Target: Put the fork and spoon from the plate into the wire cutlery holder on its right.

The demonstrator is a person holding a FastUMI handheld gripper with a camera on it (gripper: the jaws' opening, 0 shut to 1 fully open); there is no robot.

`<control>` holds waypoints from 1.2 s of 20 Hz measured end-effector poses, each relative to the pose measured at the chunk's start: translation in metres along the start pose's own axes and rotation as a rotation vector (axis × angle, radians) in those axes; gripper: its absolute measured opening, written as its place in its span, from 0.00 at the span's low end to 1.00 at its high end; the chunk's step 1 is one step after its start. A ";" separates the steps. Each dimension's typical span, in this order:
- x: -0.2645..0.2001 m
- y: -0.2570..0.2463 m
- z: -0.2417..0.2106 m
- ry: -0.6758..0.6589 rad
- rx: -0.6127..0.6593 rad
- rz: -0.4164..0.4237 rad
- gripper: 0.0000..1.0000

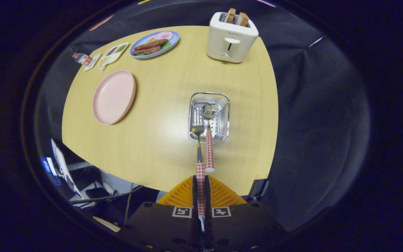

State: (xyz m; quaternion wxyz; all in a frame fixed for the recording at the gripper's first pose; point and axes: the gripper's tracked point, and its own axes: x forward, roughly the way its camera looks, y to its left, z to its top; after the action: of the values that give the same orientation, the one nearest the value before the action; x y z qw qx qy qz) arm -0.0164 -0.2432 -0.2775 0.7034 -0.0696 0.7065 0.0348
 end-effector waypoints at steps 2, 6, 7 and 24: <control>-0.006 0.000 0.001 0.038 -0.005 0.008 0.06; -0.018 -0.002 0.012 0.138 -0.021 0.016 0.06; -0.019 -0.004 0.016 0.157 -0.030 0.005 0.06; 0.000 -0.017 0.060 0.448 -0.195 -0.106 0.06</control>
State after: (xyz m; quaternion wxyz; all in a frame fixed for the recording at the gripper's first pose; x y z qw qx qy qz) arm 0.0451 -0.2513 -0.2767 0.5199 -0.1801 0.8335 0.0498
